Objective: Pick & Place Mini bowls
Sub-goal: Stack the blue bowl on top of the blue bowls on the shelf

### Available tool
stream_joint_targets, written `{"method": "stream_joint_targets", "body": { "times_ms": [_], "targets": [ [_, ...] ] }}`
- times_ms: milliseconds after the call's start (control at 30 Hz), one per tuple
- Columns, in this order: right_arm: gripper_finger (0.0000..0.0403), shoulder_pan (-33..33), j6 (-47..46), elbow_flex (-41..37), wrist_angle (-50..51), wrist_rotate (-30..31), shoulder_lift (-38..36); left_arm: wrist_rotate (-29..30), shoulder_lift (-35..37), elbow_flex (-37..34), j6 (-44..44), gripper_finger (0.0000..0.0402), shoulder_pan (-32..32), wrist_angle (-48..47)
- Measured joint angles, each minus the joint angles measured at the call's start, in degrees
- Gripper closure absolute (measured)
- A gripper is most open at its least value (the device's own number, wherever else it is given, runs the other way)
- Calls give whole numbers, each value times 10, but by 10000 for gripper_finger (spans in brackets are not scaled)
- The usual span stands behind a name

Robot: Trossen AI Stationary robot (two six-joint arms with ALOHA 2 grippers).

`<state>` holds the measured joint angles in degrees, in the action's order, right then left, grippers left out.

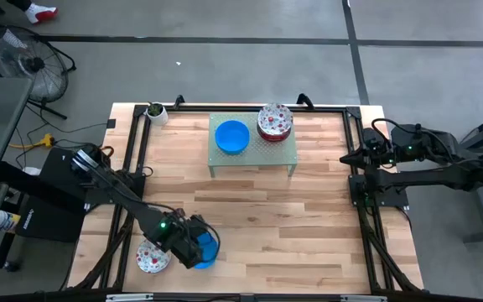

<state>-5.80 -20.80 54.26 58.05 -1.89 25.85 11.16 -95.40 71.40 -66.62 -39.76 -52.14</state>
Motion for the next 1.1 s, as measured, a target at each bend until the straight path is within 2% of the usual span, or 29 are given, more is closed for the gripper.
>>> {"method": "stream_joint_targets", "body": {
  "times_ms": [200, 800, 900, 1100],
  "targets": [
    [403, 0, -2, 0, 0, 1, 0, -32, 2, -39, 6, 254, 0, 27],
    [402, 0, -2, 0, 0, 18, 0, -36, 1, -103, -28, 256, 0, 84],
    [402, 0, -2, 0, 0, 18, 0, -36, 1, -105, -31, 272, 0, 85],
    [402, 0, -2, 0, 0, 24, 0, -36, 0, -105, -28, 341, 0, 86]
  ]
}}
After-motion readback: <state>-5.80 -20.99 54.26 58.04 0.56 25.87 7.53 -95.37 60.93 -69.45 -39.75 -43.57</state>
